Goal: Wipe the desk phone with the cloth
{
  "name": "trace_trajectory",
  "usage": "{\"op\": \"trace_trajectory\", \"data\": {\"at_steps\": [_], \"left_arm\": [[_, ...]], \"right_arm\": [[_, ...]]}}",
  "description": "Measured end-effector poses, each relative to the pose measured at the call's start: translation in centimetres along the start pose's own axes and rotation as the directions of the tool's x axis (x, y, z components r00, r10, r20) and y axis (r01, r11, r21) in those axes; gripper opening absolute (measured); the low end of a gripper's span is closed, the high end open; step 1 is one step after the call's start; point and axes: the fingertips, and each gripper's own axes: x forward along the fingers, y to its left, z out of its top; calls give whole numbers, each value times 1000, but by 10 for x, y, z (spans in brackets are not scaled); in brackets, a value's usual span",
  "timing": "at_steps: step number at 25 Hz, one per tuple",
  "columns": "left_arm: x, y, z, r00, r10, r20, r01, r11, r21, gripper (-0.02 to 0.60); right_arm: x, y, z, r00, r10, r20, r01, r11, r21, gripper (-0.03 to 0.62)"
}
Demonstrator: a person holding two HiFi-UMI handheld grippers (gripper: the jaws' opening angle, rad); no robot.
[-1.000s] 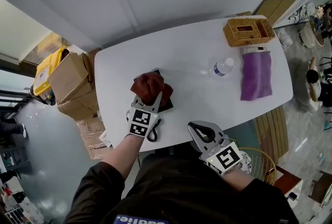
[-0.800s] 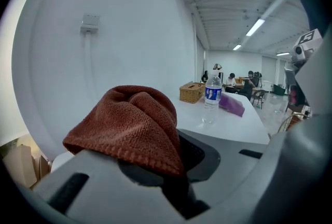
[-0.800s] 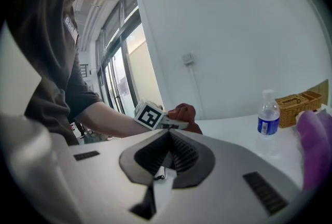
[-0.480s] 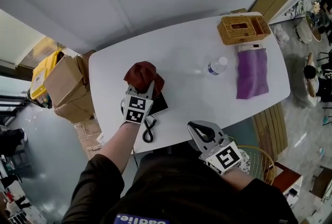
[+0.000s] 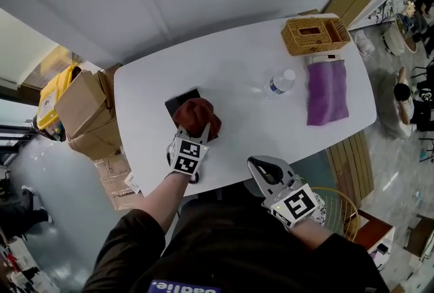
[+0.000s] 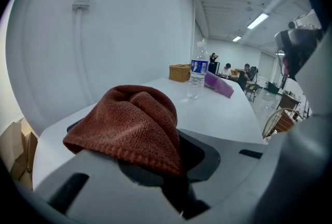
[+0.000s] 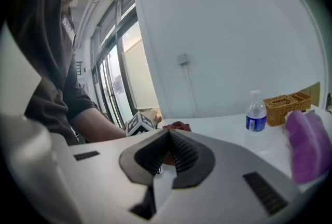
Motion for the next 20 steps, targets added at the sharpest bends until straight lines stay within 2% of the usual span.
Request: {"op": "trace_trajectory", "data": {"at_steps": [9, 13, 20], "left_arm": [[-17, -53, -40, 992, -99, -73, 101, 994, 32, 57], [-43, -63, -37, 992, -120, -43, 122, 992, 34, 57], [-108, -63, -9, 990, -126, 59, 123, 991, 54, 57]], "right_arm": [[1, 17, -2, 1000, -1, -5, 1, 1000, 5, 28], [6, 30, 5, 1000, 8, 14, -8, 1000, -3, 28], [15, 58, 16, 999, 29, 31, -29, 999, -18, 28]]}}
